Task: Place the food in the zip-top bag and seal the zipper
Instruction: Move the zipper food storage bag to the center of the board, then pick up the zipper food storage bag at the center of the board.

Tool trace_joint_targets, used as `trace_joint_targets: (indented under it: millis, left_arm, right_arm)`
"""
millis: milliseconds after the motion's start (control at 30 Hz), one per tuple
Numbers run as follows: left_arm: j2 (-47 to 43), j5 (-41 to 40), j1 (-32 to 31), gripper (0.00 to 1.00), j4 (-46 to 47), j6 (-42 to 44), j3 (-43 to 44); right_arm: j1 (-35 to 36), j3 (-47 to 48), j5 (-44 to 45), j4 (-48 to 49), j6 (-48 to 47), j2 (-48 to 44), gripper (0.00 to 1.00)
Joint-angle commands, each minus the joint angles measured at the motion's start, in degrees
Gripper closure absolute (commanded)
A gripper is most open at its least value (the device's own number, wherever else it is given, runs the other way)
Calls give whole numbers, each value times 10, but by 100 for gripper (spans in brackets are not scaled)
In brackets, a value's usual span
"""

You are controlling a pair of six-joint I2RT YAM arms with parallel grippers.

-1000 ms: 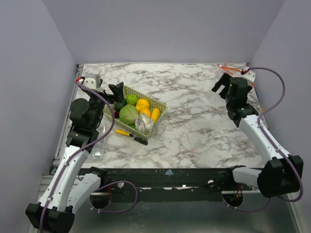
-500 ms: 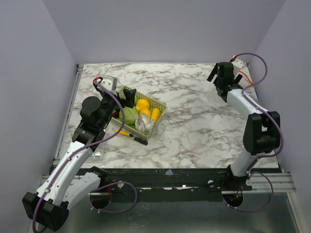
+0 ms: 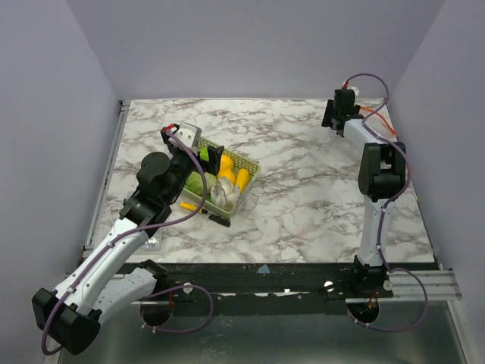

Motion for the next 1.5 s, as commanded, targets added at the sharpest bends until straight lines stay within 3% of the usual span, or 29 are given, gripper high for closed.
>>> trace_joint_targets:
  millis: [0,133,167,533,600,800,967,1133,1300,1400,1467]
  left_arm:
    - [-4,-31,-9,1,7,13,1]
    - [-8,-37,-13,1,7,13,2]
    - [-9,-37,-14,1,7,11,1]
    - [-21,-30,-22,1,0,-2,4]
    - [-25,-31,-24,1,0,-2,4]
    - [-30,-33,-27,1,-3,1,4]
    - [-28,-35,-27,1,-5,1,6]
    - [-27,-34,-27,1,-5,1,5]
    - [-32,-36,-27,1,-4,1,4]
    - [-35,-36,-28,1,-3,0,4]
    - [-39,-37,-30,1,-1,2,2]
  right_arm:
    - [3,64,-38,-81,-45,43,39]
    - [23,39,-41,-105,-54,25,78]
    - [32,23,-40,-104,-55,14,83]
    - [232,-297,-102,-90,15,-210,91]
    - [251,-358,-125,-94,39,-255,78]
    - [255,-497,-73,-150,156,-407,33]
    - [254,-539,3,-192,255,-496,7]
    - [252,-513,16,-195,318,-514,0]
    - [251,-337,108,-362,438,-427,0]
    - [251,-231,179,-454,462,-362,0]
    - [252,-193,200,-459,446,-334,0]
